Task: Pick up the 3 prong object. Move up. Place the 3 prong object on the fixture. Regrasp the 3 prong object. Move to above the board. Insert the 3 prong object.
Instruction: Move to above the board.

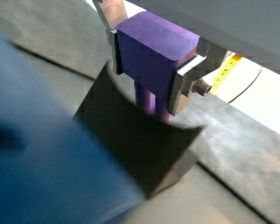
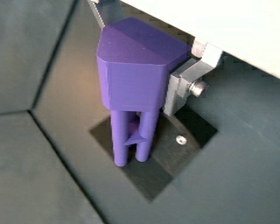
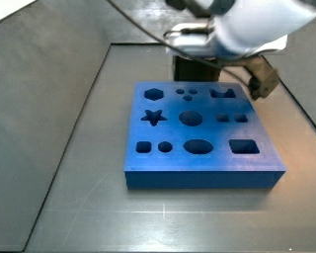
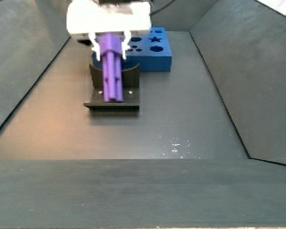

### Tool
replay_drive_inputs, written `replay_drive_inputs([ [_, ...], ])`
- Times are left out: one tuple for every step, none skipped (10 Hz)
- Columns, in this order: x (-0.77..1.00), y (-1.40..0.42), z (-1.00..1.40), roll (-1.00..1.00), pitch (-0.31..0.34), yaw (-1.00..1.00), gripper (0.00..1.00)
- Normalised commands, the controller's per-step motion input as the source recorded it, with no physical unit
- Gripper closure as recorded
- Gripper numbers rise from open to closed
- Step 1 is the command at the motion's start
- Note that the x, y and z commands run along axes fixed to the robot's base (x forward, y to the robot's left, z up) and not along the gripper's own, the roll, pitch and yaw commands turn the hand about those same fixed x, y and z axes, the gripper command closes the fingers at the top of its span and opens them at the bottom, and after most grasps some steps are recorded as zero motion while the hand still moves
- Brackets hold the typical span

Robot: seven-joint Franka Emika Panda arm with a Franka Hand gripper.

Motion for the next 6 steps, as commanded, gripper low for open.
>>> replay_drive_inputs([
  [0.22, -0.14, 1.00, 0.00, 0.168, 0.03, 1.00],
  [0.22, -0.13, 1.00, -0.01, 0.172, 0.05, 1.00],
  [0.21, -0.13, 1.00, -0.02, 0.172, 0.08, 1.00],
  [0.20, -0.13, 1.00, -0.02, 0.162, 0.11, 1.00],
  [0.20, -0.12, 1.00, -0.03, 0.153, 0.12, 1.00],
  [0.19, -0.12, 1.00, -0.02, 0.137, 0.13, 1.00],
])
